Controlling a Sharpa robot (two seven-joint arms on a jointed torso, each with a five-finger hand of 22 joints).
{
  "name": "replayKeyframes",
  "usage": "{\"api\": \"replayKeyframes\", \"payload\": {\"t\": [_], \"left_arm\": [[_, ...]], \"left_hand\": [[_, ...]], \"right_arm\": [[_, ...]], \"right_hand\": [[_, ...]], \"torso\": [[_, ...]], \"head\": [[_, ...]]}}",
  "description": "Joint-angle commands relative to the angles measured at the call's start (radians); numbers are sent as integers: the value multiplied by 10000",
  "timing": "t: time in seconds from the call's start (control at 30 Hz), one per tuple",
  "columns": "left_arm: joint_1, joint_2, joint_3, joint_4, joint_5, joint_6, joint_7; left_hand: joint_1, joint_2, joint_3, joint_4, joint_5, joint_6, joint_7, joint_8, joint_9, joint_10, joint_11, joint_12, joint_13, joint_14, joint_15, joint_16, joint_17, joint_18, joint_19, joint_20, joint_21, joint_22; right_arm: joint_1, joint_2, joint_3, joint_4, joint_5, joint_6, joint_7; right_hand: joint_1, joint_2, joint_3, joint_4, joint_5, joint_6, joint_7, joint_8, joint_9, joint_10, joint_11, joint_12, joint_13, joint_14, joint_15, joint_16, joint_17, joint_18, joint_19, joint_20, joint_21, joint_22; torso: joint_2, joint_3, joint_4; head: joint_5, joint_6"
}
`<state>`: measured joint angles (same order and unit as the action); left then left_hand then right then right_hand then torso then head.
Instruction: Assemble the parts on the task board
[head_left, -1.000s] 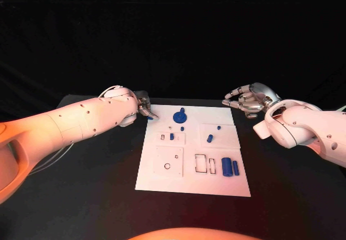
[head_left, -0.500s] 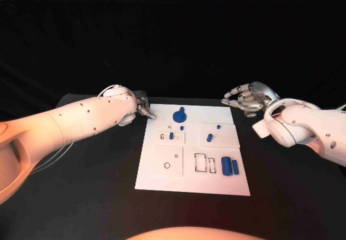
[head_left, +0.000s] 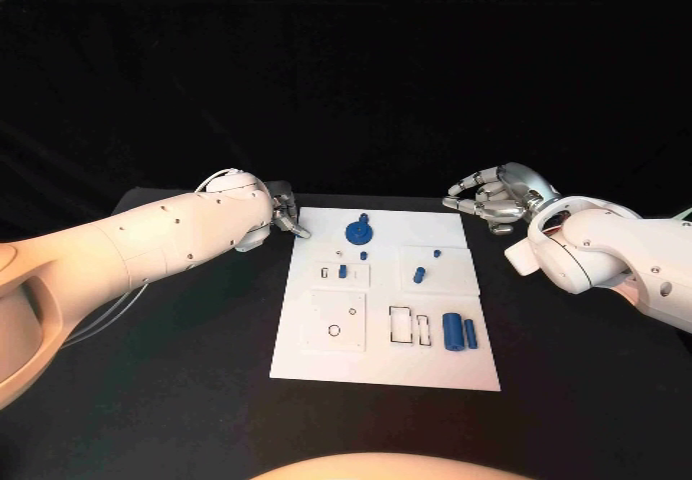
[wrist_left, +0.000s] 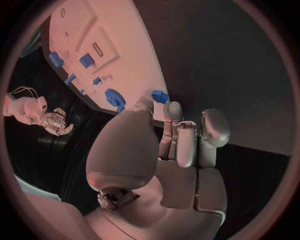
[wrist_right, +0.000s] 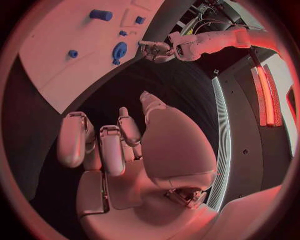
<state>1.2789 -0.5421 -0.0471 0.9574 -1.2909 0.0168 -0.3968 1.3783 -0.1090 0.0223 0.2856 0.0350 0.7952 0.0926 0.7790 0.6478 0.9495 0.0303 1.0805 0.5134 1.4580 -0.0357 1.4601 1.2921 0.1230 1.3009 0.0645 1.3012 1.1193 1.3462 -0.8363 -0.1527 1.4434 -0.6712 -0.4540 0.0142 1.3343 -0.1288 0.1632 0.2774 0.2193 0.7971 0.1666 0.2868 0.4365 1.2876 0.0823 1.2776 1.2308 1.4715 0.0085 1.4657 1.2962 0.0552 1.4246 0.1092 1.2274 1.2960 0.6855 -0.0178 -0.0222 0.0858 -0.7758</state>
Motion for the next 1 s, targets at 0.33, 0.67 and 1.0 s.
{"api": "replayKeyframes", "payload": {"t": [0.33, 0.67, 1.0], "left_arm": [[-19, 100, -11, -129, 116, 88, 142], [-33, 141, -35, -205, 174, 142, 213], [-35, 156, -53, -276, 217, 257, 206]], "left_hand": [[169, 60, -127, 23, 163, 30, -72, 206, 54, 191, -129, 162, -21, 476, -63, 203, 1018, -271, 243, -16, 190, 161], [385, 220, -67, 19, 165, 19, -87, 193, 14, 167, -145, 141, -41, 481, -78, 216, 1038, -275, 241, -30, 203, 184], [807, 546, 100, 13, 166, 27, -111, 120, -96, 130, -168, 74, -92, 491, -98, 242, 1082, -273, 214, -48, 199, 187]], "right_arm": [[-6, 7, 2, 3, -22, 27, 13], [-6, -18, 2, 33, -28, 22, 3], [-6, -22, 2, 35, -33, 25, -3]], "right_hand": [[-320, -25, 80, 95, 181, -88, -37, 282, 128, -126, -38, -76, -37, 475, -66, -135, 776, 230, -107, -34, -144, 899], [-320, -25, 80, 95, 181, -88, -37, 282, 128, -126, -38, -76, -37, 475, -66, -135, 776, 230, -107, -34, -144, 899], [-320, -25, 80, 95, 181, -88, -37, 282, 128, -126, -38, -76, -37, 475, -66, -135, 776, 230, -107, -34, -144, 899]], "torso": [[4, 5, -2], [11, 4, -9], [-4, 10, -2]], "head": [[-19, -28], [-34, -35], [-52, -59]]}}
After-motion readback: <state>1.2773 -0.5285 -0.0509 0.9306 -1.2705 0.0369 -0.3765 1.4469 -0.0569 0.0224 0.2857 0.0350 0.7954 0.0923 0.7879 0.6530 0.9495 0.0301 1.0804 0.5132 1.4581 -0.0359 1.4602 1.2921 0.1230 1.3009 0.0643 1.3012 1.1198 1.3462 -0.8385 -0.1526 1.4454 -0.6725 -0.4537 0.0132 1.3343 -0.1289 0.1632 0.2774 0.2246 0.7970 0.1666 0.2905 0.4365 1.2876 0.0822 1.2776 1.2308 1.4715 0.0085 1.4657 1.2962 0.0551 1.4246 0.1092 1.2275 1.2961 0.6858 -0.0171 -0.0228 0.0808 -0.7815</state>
